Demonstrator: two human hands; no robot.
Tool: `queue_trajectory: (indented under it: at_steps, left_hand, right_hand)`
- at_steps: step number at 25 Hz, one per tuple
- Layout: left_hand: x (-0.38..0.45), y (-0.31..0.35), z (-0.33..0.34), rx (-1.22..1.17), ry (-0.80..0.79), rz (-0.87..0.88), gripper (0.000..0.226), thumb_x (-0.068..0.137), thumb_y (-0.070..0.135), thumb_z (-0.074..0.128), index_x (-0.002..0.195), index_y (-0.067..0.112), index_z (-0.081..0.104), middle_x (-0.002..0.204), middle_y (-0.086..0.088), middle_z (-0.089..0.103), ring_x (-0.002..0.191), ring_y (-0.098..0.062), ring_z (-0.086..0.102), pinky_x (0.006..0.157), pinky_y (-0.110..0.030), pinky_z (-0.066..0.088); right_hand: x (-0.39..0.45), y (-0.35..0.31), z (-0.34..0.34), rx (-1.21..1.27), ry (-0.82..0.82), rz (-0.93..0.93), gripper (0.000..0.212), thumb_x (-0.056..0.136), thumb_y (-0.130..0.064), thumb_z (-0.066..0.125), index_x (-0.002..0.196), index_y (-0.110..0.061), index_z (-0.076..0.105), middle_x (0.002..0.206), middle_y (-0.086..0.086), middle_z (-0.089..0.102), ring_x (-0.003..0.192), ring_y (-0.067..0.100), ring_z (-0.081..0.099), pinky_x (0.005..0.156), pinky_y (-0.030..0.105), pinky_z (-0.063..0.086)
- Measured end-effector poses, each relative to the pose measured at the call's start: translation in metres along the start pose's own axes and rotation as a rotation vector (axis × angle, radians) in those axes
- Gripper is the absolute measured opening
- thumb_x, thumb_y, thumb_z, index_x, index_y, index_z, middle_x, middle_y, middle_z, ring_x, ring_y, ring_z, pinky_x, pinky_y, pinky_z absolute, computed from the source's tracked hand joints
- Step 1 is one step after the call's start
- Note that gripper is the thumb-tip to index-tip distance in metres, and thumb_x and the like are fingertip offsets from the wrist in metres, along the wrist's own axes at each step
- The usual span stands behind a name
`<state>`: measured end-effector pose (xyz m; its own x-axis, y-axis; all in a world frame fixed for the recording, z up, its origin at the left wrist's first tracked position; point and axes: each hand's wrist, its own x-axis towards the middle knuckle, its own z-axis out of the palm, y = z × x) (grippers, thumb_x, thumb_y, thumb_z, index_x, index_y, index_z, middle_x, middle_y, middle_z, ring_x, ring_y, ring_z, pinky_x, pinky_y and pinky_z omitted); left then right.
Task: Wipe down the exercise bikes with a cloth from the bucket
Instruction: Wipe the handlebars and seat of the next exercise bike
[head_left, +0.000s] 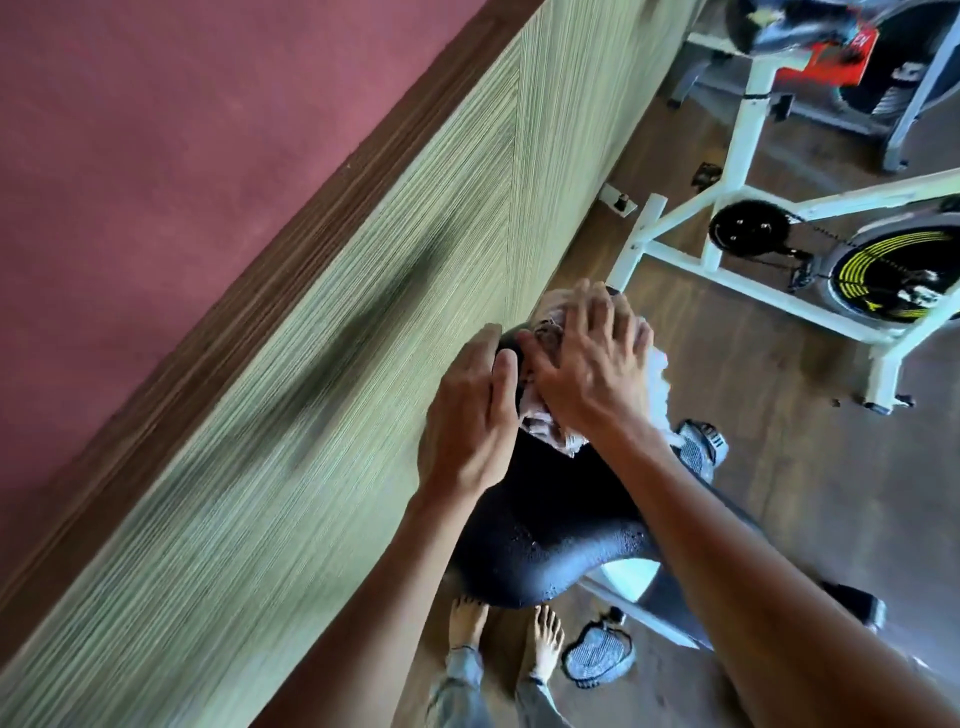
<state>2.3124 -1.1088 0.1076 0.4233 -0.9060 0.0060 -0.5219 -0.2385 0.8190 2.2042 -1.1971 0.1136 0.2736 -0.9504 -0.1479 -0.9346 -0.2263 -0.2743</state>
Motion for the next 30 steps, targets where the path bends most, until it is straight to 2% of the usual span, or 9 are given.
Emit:
queue_trajectory:
  at_steps: [6, 9, 14, 17, 20, 22, 25, 27, 30]
  left_hand:
    - [0.0, -0.004, -0.002, -0.072, 0.037, -0.024, 0.074, 0.101, 0.061, 0.014, 0.155, 0.016, 0.038, 0.16, 0.0, 0.042, 0.148, -0.01, 0.036, 0.122, -0.029, 0.028]
    - [0.0, -0.003, 0.0, -0.107, 0.04, -0.026, 0.077, 0.1, 0.063, 0.015, 0.156, 0.016, 0.037, 0.161, 0.001, 0.039, 0.149, -0.008, 0.034, 0.124, -0.032, 0.027]
    - [-0.003, -0.006, -0.001, -0.15, 0.124, -0.011, 0.079, 0.1, 0.062, 0.017, 0.156, 0.009, 0.035, 0.162, -0.005, 0.036, 0.15, -0.011, 0.031, 0.125, -0.032, 0.025]
    - [0.0, -0.008, 0.0, -0.173, 0.125, -0.001, 0.074, 0.102, 0.059, 0.019, 0.156, 0.01, 0.035, 0.161, -0.004, 0.038, 0.15, -0.011, 0.032, 0.124, -0.041, 0.028]
    - [-0.001, -0.005, 0.003, -0.192, 0.133, -0.002, 0.073, 0.102, 0.057, 0.019, 0.155, 0.01, 0.037, 0.16, -0.004, 0.04, 0.149, -0.011, 0.034, 0.123, -0.04, 0.03]
    - [-0.001, -0.006, 0.002, -0.213, 0.166, 0.001, 0.072, 0.102, 0.055, 0.021, 0.153, 0.008, 0.039, 0.159, -0.006, 0.041, 0.148, -0.013, 0.036, 0.122, -0.041, 0.031]
    - [-0.002, -0.011, 0.001, -0.228, 0.231, 0.041, 0.073, 0.104, 0.056, 0.022, 0.15, 0.003, 0.043, 0.155, -0.01, 0.046, 0.146, -0.017, 0.041, 0.12, -0.044, 0.034]
    - [-0.001, -0.012, 0.0, -0.245, 0.249, 0.066, 0.081, 0.102, 0.064, 0.02, 0.149, 0.002, 0.045, 0.154, -0.01, 0.048, 0.145, -0.017, 0.042, 0.121, -0.042, 0.034]
    - [0.0, -0.012, 0.001, -0.308, 0.256, 0.079, 0.081, 0.102, 0.065, 0.021, 0.147, 0.003, 0.047, 0.152, -0.008, 0.051, 0.142, -0.012, 0.045, 0.12, -0.033, 0.034]
  right_hand:
    - [-0.046, 0.046, -0.005, -0.05, -0.014, -0.383, 0.074, 0.102, -0.059, 0.016, 0.162, -0.021, -0.002, 0.17, 0.007, -0.005, 0.155, 0.021, -0.018, 0.126, 0.044, -0.01]
    - [0.003, 0.023, -0.005, 0.014, -0.003, -0.164, 0.07, 0.1, -0.056, 0.019, 0.158, -0.017, 0.023, 0.162, 0.013, 0.027, 0.154, 0.027, 0.013, 0.126, 0.045, 0.007]
    - [-0.01, 0.0, -0.004, 0.008, -0.003, -0.59, 0.066, 0.1, -0.052, 0.022, 0.151, -0.016, 0.042, 0.156, 0.007, 0.041, 0.15, 0.024, 0.027, 0.125, 0.041, 0.016]
    - [-0.026, 0.045, -0.009, 0.031, 0.002, -0.443, 0.065, 0.103, -0.053, 0.026, 0.159, -0.02, 0.024, 0.164, 0.0, 0.027, 0.155, 0.017, 0.012, 0.128, 0.04, 0.007]
    - [0.028, 0.011, -0.011, 0.031, -0.07, -0.206, 0.052, 0.1, -0.053, 0.032, 0.134, -0.02, 0.055, 0.137, 0.004, 0.055, 0.132, 0.025, 0.044, 0.116, 0.039, 0.026]
    - [0.029, -0.025, -0.009, -0.039, -0.082, -0.376, 0.05, 0.097, -0.05, 0.029, 0.115, -0.022, 0.065, 0.122, 0.002, 0.064, 0.121, 0.025, 0.053, 0.11, 0.037, 0.03]
    - [-0.021, -0.005, -0.003, 0.024, -0.055, -0.682, 0.058, 0.099, -0.045, 0.028, 0.147, -0.021, 0.049, 0.152, 0.0, 0.047, 0.147, 0.021, 0.032, 0.123, 0.039, 0.019]
    - [-0.031, 0.032, -0.006, 0.037, -0.027, -0.597, 0.064, 0.1, -0.047, 0.026, 0.159, -0.021, 0.029, 0.164, 0.0, 0.028, 0.155, 0.018, 0.014, 0.127, 0.041, 0.009]
    - [0.018, 0.025, -0.011, 0.069, -0.026, -0.282, 0.057, 0.1, -0.048, 0.029, 0.149, -0.022, 0.044, 0.152, 0.005, 0.046, 0.145, 0.023, 0.033, 0.123, 0.039, 0.019]
